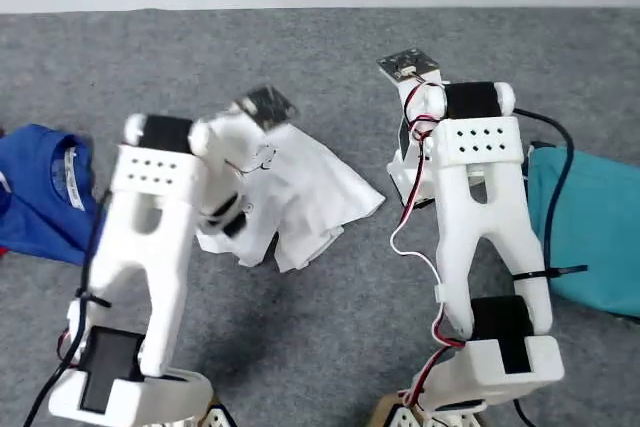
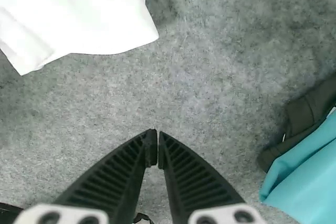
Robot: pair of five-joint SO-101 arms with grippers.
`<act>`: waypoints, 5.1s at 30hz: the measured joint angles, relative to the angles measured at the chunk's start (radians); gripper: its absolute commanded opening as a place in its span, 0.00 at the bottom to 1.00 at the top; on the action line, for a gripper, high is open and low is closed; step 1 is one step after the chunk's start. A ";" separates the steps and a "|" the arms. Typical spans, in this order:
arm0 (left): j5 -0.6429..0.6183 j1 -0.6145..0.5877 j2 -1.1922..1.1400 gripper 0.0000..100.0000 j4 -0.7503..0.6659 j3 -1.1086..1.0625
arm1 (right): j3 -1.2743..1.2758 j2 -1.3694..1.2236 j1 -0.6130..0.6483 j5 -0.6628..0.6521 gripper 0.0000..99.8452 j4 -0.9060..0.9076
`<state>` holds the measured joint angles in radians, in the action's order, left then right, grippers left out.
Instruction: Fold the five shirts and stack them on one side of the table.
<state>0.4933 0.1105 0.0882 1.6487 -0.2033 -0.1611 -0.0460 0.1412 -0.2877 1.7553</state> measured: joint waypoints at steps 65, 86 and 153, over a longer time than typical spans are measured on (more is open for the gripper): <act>0.035 -0.353 0.288 0.00 -0.325 0.282 | 0.000 0.000 0.029 0.000 0.01 0.000; -0.081 -0.133 -0.044 0.00 -0.557 0.437 | 0.000 0.000 -0.196 0.000 0.01 0.000; 0.169 -0.643 0.031 0.08 -0.046 0.358 | -0.916 -0.965 0.261 0.003 0.01 -0.002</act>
<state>0.6621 -0.5324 0.1189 1.6026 0.1542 -1.0771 -1.0111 0.4020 -0.2846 1.7538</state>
